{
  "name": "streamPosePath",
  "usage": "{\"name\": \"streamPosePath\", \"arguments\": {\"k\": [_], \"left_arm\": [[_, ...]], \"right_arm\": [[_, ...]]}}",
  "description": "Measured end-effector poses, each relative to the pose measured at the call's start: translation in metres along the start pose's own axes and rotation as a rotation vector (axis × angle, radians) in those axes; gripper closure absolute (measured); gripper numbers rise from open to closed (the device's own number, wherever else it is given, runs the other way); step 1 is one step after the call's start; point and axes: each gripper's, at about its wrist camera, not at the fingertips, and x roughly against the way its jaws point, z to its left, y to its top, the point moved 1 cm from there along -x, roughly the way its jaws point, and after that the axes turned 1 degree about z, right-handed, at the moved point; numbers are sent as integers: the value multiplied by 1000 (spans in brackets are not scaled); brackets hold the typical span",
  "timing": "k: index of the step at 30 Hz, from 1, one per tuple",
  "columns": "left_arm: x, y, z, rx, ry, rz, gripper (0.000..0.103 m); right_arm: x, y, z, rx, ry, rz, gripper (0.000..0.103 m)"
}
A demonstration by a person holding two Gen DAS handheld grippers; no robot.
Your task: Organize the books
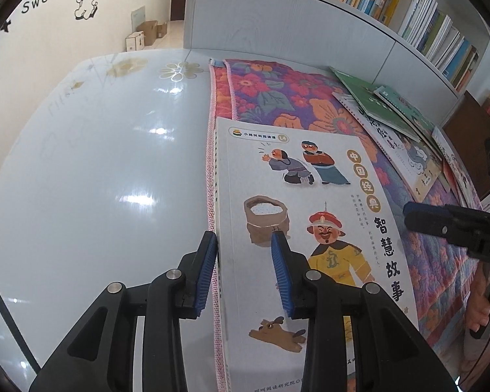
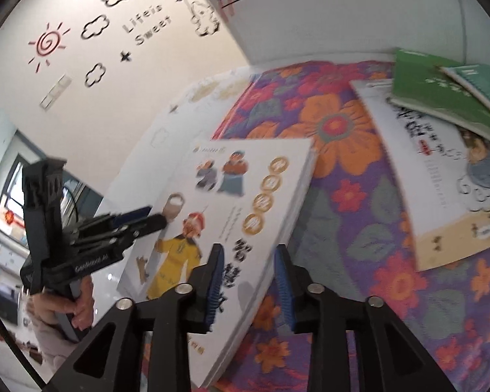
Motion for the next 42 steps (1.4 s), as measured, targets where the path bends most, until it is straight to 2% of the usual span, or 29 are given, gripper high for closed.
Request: {"name": "streamPosePath", "arguments": {"k": [2,7,12,15,19,21,24,26,27,29,31,35,39,42], "left_arm": [[0,0,0,2,-1,1,72],[0,0,1,4,1,3,70],[1,0,4,18,13,-4,70],[0,1,12,59,-2,-13,70],[7,3,29,126,48,-47,70],[10,4,37,168,60,-66,70],[9,2,48,235,32,-90,70],[7,0,52,285,100,-51,70],[10,0,49,283,108,-47,70],[24,3,32,261,98,-74,70],[42,12,7,230,92,-103,70],[68,45,-53,198,59,-173,70],[64,80,-137,103,3,-202,70],[41,97,-204,45,-96,-188,70]], "right_arm": [[1,1,-6,-21,-11,0,67],[-7,1,-13,-60,27,38,67],[-9,0,-14,-62,11,43,67],[-8,1,-18,-78,25,46,67],[-1,2,-18,-80,30,31,67],[5,3,-15,-82,55,20,67],[21,3,-9,-94,120,8,67],[37,0,-6,-99,172,-4,67],[46,-1,-6,-91,192,-11,67],[70,1,-10,-40,197,-28,67],[96,5,-21,-1,149,-71,67],[157,17,-69,-6,64,-207,52],[208,23,-133,-51,-13,-310,52],[234,20,-188,-90,-99,-338,51]]}}
